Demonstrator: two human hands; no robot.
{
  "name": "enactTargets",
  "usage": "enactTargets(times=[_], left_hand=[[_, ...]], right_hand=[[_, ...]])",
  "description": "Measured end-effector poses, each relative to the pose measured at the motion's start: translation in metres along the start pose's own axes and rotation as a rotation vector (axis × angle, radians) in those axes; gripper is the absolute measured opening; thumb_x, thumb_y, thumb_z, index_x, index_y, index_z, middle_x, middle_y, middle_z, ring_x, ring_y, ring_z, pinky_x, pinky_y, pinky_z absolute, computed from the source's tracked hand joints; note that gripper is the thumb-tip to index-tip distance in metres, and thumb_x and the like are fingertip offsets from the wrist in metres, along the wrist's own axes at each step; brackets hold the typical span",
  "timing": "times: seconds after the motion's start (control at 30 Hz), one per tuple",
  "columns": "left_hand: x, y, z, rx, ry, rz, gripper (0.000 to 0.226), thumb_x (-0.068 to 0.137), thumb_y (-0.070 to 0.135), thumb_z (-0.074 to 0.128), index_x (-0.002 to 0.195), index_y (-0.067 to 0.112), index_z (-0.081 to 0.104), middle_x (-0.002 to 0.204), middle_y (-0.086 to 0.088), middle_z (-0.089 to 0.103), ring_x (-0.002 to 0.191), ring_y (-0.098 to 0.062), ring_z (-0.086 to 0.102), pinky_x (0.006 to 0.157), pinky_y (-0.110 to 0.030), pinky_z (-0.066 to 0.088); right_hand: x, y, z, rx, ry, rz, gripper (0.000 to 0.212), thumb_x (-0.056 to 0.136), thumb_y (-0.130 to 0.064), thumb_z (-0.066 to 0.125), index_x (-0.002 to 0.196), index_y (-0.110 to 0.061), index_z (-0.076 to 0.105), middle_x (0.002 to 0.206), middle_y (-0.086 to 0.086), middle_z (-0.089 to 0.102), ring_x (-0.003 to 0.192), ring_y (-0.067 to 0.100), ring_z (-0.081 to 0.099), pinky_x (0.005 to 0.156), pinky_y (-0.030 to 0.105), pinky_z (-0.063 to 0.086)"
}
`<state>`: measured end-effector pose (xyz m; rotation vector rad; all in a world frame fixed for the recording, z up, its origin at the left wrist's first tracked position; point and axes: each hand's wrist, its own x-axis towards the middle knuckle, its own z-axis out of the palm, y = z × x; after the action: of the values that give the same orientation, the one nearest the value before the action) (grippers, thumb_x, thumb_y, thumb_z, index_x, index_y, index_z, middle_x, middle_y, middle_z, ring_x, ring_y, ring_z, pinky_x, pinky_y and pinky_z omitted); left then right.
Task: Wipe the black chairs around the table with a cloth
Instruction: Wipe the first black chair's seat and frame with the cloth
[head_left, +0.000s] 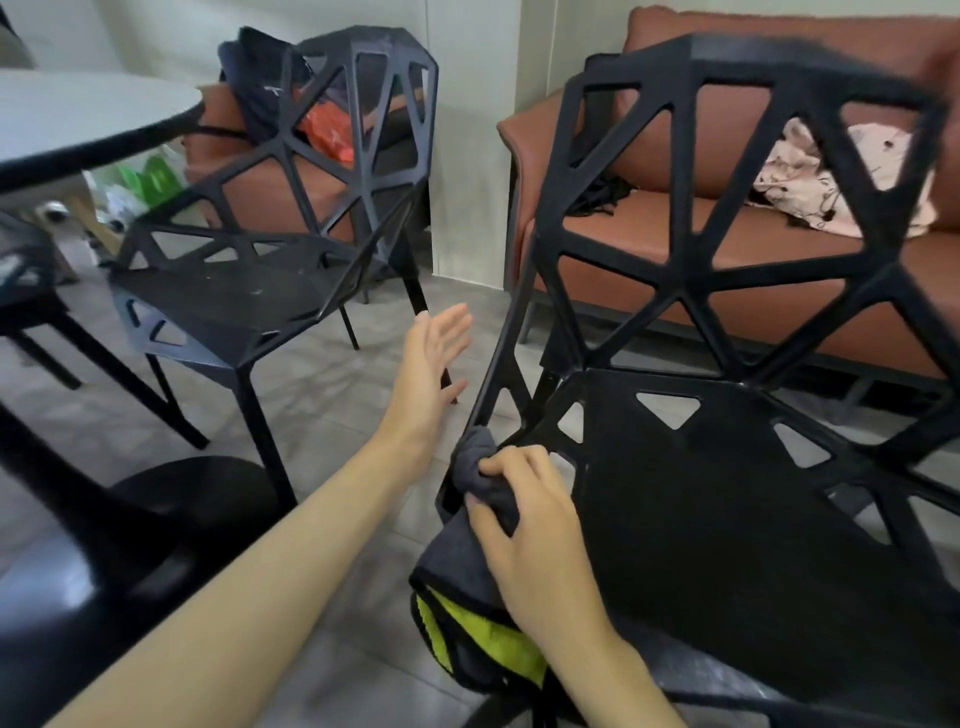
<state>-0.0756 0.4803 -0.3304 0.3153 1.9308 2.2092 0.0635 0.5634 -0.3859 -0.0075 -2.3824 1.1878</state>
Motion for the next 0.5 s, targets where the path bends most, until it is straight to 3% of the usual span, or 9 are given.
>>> enactTargets(times=[0.2,0.33,0.4,0.5], left_hand=[[0.001,0.011,0.003,0.136,-0.031,-0.025,0.056,0.113,0.045,0.011,0.149,0.027,0.050,0.155,0.007,0.050,0.142,-0.008,0.044,0.124,-0.054,0.027],[0.002,0.020,0.000,0.137,-0.040,-0.020,0.056,0.113,0.044,0.011,0.149,0.026,0.049,0.154,0.007,0.052,0.142,-0.008,0.045,0.123,-0.052,0.028],[0.002,0.020,-0.007,0.148,-0.035,-0.004,0.054,0.113,0.046,0.012,0.147,0.030,0.051,0.151,0.010,0.054,0.141,-0.006,0.046,0.120,-0.049,0.031],[-0.002,0.015,-0.014,0.153,-0.014,-0.011,0.054,0.113,0.045,0.012,0.146,0.030,0.052,0.150,0.010,0.055,0.140,-0.007,0.046,0.121,-0.050,0.031]], right_hand=[[0.051,0.006,-0.015,0.035,0.093,-0.003,0.027,0.092,-0.013,0.073,0.100,-0.034,0.057,0.103,-0.014,0.052,0.103,-0.001,0.053,0.086,0.010,0.037],[0.020,0.006,-0.025,0.066,-0.188,-0.104,0.040,0.085,-0.005,0.075,0.095,-0.039,0.057,0.105,-0.016,0.052,0.107,0.012,0.056,0.092,0.027,0.043],[0.004,0.003,-0.026,0.013,-0.294,-0.153,0.039,0.084,-0.003,0.075,0.096,-0.036,0.058,0.108,-0.019,0.052,0.110,0.011,0.053,0.095,0.024,0.041],[0.025,0.004,-0.023,-0.017,-0.208,-0.185,0.042,0.082,-0.002,0.074,0.097,-0.037,0.057,0.104,-0.020,0.050,0.104,0.013,0.054,0.094,0.028,0.044]])
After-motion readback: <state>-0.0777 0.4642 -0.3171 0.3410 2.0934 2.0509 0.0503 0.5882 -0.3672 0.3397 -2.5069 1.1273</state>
